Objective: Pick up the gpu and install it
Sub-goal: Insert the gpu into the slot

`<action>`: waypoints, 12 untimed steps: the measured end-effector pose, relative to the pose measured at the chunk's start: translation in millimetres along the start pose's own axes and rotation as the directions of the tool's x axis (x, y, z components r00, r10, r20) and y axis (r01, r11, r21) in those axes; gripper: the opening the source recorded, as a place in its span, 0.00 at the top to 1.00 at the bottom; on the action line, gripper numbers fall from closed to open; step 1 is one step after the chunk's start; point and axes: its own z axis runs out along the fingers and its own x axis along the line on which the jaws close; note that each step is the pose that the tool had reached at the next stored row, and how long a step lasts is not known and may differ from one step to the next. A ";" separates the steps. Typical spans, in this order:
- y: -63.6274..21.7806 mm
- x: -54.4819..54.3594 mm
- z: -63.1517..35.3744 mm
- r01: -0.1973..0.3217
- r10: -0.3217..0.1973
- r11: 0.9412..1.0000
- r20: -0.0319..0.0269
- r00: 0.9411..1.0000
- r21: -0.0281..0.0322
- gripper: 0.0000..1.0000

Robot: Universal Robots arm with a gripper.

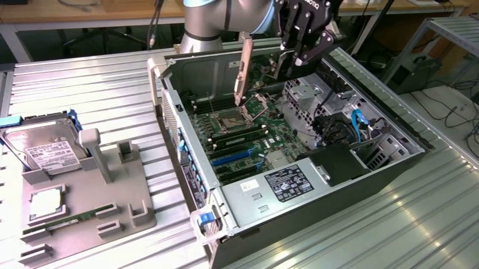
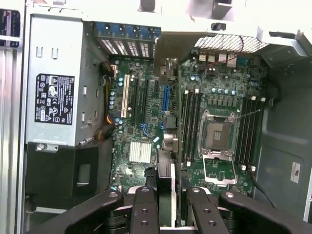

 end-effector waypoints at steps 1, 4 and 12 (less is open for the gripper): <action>0.0 0.0 1.1 -0.014 0.014 1.000 0.000 1.000 0.000 0.72; -0.1 0.0 4.5 -0.061 0.061 0.998 0.001 0.998 -0.002 0.72; -0.1 0.0 6.1 -0.080 0.080 0.997 0.001 0.997 -0.002 0.72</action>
